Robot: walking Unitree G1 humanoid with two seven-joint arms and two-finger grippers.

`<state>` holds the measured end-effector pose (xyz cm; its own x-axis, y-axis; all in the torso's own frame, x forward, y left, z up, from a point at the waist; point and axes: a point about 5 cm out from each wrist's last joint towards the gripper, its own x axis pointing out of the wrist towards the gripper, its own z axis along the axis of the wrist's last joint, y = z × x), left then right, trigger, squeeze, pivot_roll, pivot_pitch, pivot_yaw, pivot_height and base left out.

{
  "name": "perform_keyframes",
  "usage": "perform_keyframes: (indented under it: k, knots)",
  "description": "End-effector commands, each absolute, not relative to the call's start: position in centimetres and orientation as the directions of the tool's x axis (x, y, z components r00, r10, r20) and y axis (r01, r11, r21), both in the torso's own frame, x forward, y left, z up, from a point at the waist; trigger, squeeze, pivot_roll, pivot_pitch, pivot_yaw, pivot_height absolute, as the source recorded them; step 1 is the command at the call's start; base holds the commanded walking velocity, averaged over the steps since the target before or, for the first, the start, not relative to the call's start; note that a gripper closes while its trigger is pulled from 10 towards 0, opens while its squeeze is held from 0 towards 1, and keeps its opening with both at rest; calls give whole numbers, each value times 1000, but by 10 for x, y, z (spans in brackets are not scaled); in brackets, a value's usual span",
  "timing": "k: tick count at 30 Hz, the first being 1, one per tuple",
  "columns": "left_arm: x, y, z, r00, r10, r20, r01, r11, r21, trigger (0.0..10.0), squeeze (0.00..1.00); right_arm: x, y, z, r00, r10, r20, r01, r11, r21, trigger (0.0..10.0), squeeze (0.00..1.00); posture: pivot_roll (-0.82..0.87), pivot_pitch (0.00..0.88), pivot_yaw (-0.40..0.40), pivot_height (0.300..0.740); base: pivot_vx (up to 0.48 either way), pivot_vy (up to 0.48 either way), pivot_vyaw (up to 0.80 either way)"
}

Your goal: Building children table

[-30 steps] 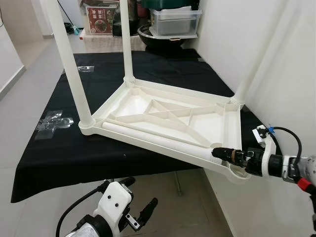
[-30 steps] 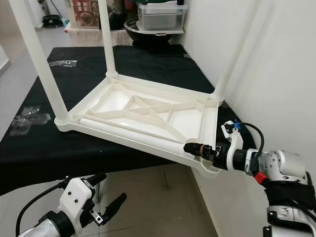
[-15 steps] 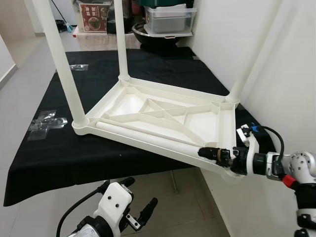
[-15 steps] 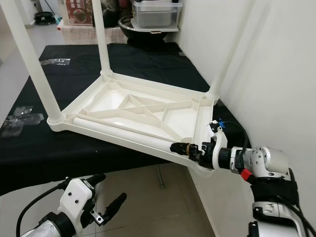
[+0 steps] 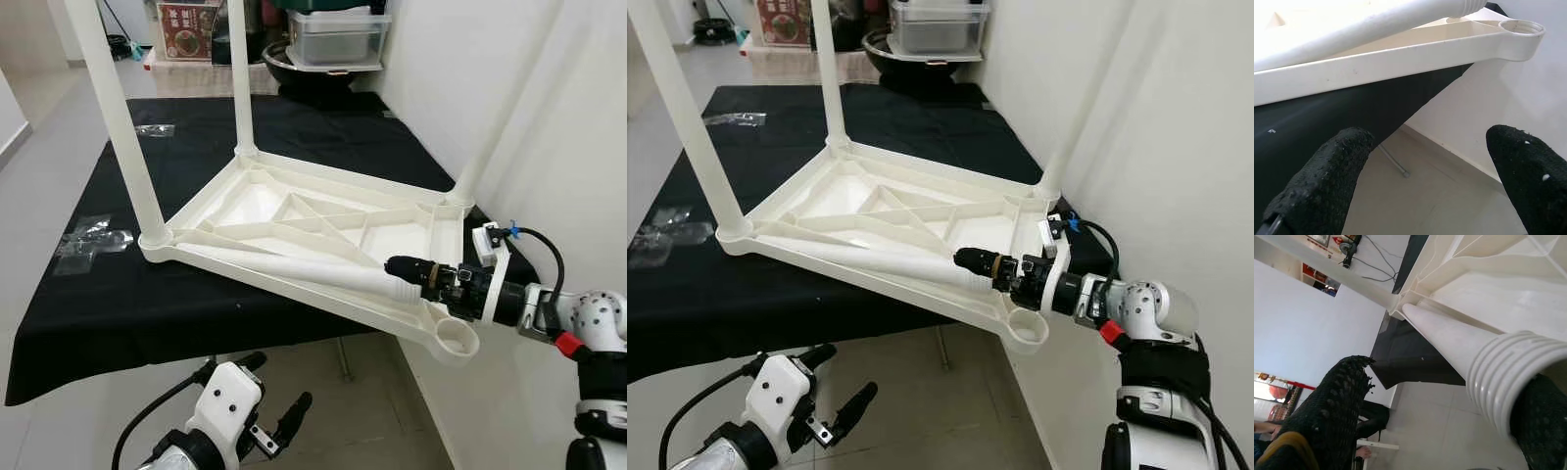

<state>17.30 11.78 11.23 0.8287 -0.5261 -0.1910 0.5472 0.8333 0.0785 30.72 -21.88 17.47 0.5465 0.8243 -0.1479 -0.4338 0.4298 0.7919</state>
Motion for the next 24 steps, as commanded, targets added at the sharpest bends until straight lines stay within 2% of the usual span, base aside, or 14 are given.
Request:
perform_keyframes:
  k: [1, 3, 8, 9, 10, 24]
  knots:
    - [172, 116, 110, 827, -527, -199, 549, 832, 80, 10000, 0, 308, -209, 174, 511, 850, -129, -460, 397, 794, 10000, 0, 75, 69, -123, 740, 0, 0, 0]
    - [172, 116, 110, 827, -527, -199, 549, 832, 80, 10000, 0, 308, -207, 173, 506, 853, -129, -464, 395, 793, 10000, 0, 75, 69, -123, 740, 0, 0, 0]
    - [173, 116, 110, 831, -519, -200, 542, 836, 84, 10000, 0, 299, -199, 165, 431, 886, -171, -491, 389, 780, 10000, 0, 77, 73, -130, 740, 0, 0, 0]
    - [173, 116, 110, 833, -517, -199, 540, 837, 86, 10000, 0, 300, -199, 164, 441, 881, -172, -492, 397, 775, 1373, 0, 74, 75, -129, 740, 0, 0, 0]
    - [174, 116, 110, 833, -515, -199, 539, 838, 87, 10000, 0, 300, -199, 164, 446, 879, -168, -498, 399, 770, 0, 0, 74, 75, -129, 740, 0, 0, 0]
    - [175, 116, 109, 832, -516, -205, 541, 836, 93, 10000, 0, 306, -209, 166, 496, 855, -155, -501, 427, 753, 0, 0, 74, 55, -129, 740, 0, 0, 0]
